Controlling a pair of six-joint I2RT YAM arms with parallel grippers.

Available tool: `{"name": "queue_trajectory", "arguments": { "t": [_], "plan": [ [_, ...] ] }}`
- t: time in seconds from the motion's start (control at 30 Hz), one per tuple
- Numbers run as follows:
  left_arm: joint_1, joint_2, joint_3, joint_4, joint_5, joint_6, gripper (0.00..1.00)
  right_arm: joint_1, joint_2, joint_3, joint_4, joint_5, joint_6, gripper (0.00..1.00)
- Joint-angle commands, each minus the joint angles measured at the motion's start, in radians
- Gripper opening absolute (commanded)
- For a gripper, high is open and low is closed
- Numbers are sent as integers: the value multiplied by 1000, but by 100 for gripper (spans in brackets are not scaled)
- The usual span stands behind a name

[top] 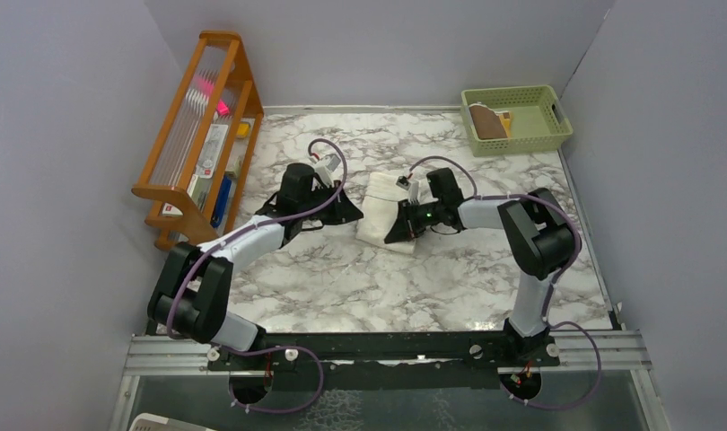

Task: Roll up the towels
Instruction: Roll the towel at the center of the board.

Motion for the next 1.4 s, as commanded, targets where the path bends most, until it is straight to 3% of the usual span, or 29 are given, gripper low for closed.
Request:
{"name": "queue_trajectory", "arguments": {
  "t": [0.0, 0.73, 1.2, 1.3, 1.37],
  "plan": [
    [-37, 52, -2, 107, 13, -41, 0, -1, 78, 59, -7, -103, 55, 1],
    [-94, 286, 14, 269, 109, -91, 0, -59, 276, 183, -95, -187, 210, 1],
    [-81, 450, 98, 323, 29, -39, 0, -76, 292, 237, -218, -173, 207, 1],
    [-72, 488, 117, 334, 30, -42, 0, -76, 285, 238, -240, -159, 183, 7],
    [-65, 509, 123, 335, 30, -43, 0, -77, 273, 244, -257, -142, 149, 16]
  ]
}}
